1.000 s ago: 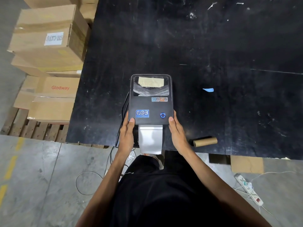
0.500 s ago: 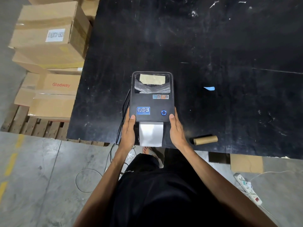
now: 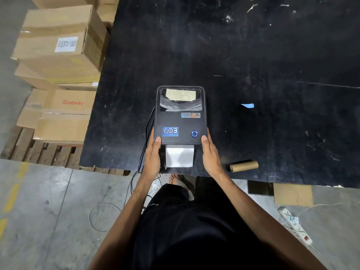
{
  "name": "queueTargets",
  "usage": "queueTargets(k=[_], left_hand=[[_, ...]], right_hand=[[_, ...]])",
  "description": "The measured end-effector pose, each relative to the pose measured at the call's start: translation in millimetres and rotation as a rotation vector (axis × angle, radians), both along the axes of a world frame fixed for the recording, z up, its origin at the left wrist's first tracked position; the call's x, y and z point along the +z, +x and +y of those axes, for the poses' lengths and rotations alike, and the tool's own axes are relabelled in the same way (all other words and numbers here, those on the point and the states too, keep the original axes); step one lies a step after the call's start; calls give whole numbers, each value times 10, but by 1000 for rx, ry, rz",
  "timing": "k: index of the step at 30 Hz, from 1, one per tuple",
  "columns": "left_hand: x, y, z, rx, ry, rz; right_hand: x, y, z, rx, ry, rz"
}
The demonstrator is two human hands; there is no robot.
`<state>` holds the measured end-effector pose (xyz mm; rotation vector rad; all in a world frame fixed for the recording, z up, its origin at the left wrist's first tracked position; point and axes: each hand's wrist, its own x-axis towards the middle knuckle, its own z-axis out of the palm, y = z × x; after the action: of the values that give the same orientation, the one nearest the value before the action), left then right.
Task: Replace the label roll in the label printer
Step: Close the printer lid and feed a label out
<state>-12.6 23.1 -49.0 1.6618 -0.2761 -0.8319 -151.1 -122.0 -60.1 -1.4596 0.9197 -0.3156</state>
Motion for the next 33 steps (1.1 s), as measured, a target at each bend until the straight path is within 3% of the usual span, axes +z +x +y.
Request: queueTargets(k=[33], left_hand=[[-44, 41, 26, -11, -27, 19]], right_hand=[[-6, 9, 22, -12, -12, 13]])
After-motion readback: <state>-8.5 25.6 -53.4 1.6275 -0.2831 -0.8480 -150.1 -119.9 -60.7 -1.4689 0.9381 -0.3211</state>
